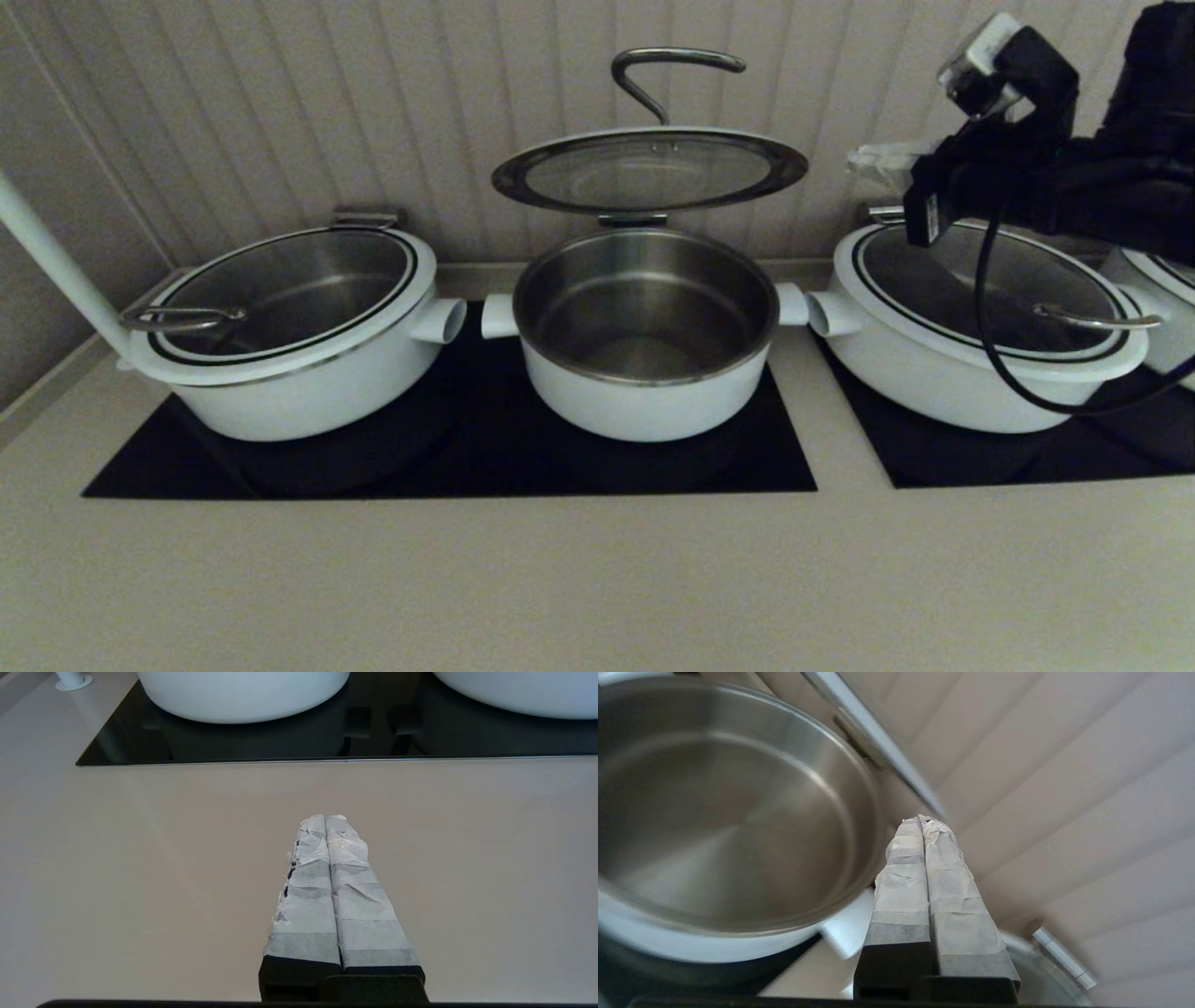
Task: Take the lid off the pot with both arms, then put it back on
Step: Close the pot lid
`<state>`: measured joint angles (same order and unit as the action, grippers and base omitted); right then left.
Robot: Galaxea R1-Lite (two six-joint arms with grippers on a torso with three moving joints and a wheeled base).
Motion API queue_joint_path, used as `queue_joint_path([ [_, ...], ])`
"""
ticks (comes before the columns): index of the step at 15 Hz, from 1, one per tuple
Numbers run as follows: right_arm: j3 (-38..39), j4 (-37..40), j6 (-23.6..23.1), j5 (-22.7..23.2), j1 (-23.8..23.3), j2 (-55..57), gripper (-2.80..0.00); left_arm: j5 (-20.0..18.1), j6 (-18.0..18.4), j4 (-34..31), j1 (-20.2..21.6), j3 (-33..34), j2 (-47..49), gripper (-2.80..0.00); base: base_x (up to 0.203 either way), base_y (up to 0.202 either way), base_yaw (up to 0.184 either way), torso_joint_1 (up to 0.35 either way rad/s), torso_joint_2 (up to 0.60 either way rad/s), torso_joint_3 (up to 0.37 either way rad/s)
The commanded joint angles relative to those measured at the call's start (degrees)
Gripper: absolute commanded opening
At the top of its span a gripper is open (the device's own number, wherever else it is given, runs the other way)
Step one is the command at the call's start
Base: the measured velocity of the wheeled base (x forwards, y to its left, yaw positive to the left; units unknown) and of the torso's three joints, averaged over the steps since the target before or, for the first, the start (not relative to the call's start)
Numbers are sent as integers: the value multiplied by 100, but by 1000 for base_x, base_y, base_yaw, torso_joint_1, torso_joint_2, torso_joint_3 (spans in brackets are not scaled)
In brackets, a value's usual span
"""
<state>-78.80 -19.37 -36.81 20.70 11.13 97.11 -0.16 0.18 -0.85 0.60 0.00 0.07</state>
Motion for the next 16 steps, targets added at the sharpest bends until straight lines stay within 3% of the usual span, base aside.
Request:
queue_joint_path([
  [1,-299,-90,-220,12,-8,379,-280,-2,7,-3,2,0,1,-280,0,0,0,0,0,0],
  [7,-978,-173,-632,-40,-104,597,-280,-2,-1,-3,2,0,1,-280,0,0,0,0,0,0],
  [12,-1033,-1175,-876,38,-73,893,-280,-2,-1,-3,2,0,1,-280,0,0,0,0,0,0],
  [16,-988,-1569,-1053,814,-1,1006,-280,-2,-1,-3,2,0,1,-280,0,0,0,0,0,0],
])
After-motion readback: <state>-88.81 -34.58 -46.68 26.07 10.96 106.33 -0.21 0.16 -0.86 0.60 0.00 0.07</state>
